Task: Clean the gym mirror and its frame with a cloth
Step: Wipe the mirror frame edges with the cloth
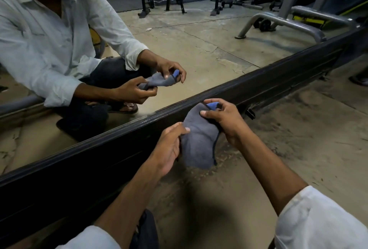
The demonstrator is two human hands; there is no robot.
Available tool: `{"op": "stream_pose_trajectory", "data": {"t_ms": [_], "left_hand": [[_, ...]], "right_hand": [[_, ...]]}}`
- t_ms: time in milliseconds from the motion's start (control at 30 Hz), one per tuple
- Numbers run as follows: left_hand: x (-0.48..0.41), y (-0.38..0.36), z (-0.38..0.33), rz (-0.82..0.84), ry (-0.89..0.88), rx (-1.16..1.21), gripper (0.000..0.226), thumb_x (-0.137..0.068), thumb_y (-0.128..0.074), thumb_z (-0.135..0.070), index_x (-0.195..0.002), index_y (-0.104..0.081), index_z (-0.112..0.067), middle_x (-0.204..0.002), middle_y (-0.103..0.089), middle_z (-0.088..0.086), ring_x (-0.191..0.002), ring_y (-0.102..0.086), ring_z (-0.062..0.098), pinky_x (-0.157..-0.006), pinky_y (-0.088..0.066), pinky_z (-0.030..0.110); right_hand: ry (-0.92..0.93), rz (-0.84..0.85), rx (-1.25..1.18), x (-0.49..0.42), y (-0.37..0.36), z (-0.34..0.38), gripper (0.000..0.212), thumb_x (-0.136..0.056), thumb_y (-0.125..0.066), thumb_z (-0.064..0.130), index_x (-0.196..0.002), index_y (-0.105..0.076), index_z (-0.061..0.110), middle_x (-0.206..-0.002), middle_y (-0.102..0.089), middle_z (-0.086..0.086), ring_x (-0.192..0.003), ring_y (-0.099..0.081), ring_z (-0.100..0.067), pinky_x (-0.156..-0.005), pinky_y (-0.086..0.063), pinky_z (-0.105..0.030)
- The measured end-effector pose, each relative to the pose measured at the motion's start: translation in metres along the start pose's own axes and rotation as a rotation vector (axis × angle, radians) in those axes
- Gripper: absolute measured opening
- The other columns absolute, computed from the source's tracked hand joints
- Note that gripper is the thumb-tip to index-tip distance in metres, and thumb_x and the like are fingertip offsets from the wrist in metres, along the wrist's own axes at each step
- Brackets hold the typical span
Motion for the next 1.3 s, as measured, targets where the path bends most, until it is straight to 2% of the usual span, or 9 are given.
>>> {"op": "stream_pose_trajectory", "data": {"t_ms": [233, 467, 733, 800, 900, 1067, 1167, 1233, 1300], "left_hand": [[0.005, 0.008, 0.0, -0.186, -0.001, 0.013, 0.025, -0.105, -0.064, -0.022, -0.128, -0.072, -0.016, -0.116, -0.08, 0.007, -0.109, -0.077, 0.023, -0.092, -0.06, 0.041], [0.0, 0.011, 0.0, -0.183, -0.016, 0.026, 0.029, -0.103, -0.063, -0.01, -0.13, -0.071, -0.017, -0.119, -0.08, 0.005, -0.111, -0.076, 0.025, -0.095, -0.06, 0.047], [-0.008, 0.011, 0.006, -0.153, 0.011, 0.22, 0.019, -0.103, -0.048, 0.0, -0.105, -0.067, 0.002, -0.125, -0.076, 0.018, -0.117, -0.071, 0.034, -0.071, -0.062, 0.034], [-0.009, 0.011, 0.004, -0.148, -0.002, 0.268, 0.024, -0.102, -0.044, 0.001, -0.087, -0.062, -0.004, -0.119, -0.077, 0.016, -0.105, -0.076, 0.03, -0.065, -0.061, 0.03], [-0.008, 0.016, 0.004, -0.161, -0.008, 0.301, 0.03, -0.107, -0.04, -0.016, -0.099, -0.067, -0.008, -0.106, -0.075, 0.017, -0.086, -0.069, 0.025, -0.062, -0.054, 0.031], [-0.01, 0.016, 0.005, -0.173, -0.049, 0.25, 0.018, -0.104, -0.059, -0.018, -0.105, -0.074, -0.008, -0.119, -0.077, 0.015, -0.109, -0.074, 0.029, -0.088, -0.059, 0.041], [-0.009, 0.012, 0.003, -0.172, -0.106, 0.185, 0.035, -0.096, -0.06, 0.012, -0.125, -0.069, -0.005, -0.126, -0.076, 0.01, -0.114, -0.075, 0.026, -0.087, -0.064, 0.035], [-0.007, 0.012, 0.0, -0.163, -0.131, 0.16, 0.047, -0.093, -0.061, 0.018, -0.132, -0.067, -0.008, -0.127, -0.075, 0.008, -0.117, -0.074, 0.023, -0.088, -0.063, 0.032], [-0.007, 0.011, -0.002, -0.141, -0.143, 0.165, 0.053, -0.091, -0.066, 0.014, -0.137, -0.064, -0.012, -0.132, -0.072, 0.008, -0.12, -0.073, 0.023, -0.093, -0.063, 0.034]], "right_hand": [[-0.177, 0.177, 0.219, 0.009, -0.011, -0.019, 0.068, -0.087, -0.076, 0.06, -0.14, -0.056, 0.021, -0.13, -0.067, -0.009, -0.113, -0.07, -0.028, -0.088, -0.061, -0.041], [-0.136, 0.161, 0.07, -0.001, -0.007, -0.02, 0.087, -0.088, -0.076, -0.002, -0.159, -0.037, 0.028, -0.138, -0.065, -0.004, -0.124, -0.065, -0.028, -0.106, -0.055, -0.053], [0.166, 0.3, -0.01, 0.013, -0.014, 0.004, 0.038, -0.094, -0.04, -0.02, -0.096, -0.068, 0.006, -0.093, -0.074, -0.005, -0.09, -0.072, -0.013, -0.078, -0.056, -0.027], [0.14, 0.353, -0.011, 0.015, -0.016, 0.002, 0.036, -0.091, -0.04, -0.017, -0.084, -0.064, 0.009, -0.097, -0.073, -0.005, -0.094, -0.071, -0.014, -0.076, -0.053, -0.029], [0.107, 0.393, -0.026, 0.014, -0.016, -0.003, 0.015, -0.081, -0.047, 0.002, -0.079, -0.061, 0.007, -0.111, -0.075, -0.009, -0.106, -0.067, -0.026, -0.083, -0.055, -0.036], [0.026, 0.348, -0.027, 0.011, -0.013, -0.009, 0.027, -0.097, -0.057, 0.033, -0.078, -0.06, 0.015, -0.13, -0.071, -0.012, -0.119, -0.066, -0.031, -0.094, -0.053, -0.046], [0.005, 0.229, 0.079, 0.002, -0.008, -0.015, 0.016, -0.093, -0.074, 0.011, -0.104, -0.065, 0.016, -0.134, -0.063, -0.01, -0.118, -0.067, -0.028, -0.094, -0.061, -0.046], [-0.055, 0.19, 0.114, -0.004, -0.007, -0.021, 0.057, -0.088, -0.076, -0.001, -0.135, -0.058, 0.026, -0.136, -0.055, -0.005, -0.119, -0.066, -0.03, -0.094, -0.063, -0.049], [-0.073, 0.124, 0.113, -0.005, -0.006, -0.021, 0.071, -0.088, -0.075, -0.005, -0.146, -0.052, 0.029, -0.135, -0.054, -0.002, -0.119, -0.066, -0.03, -0.09, -0.064, -0.047]]}}
Point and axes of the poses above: each hand's wrist, its own x-axis away from the middle knuckle, its own y-axis out of the back of the hand, z = x × y, the point moved 5 cm from there along -x, towards the middle knuckle
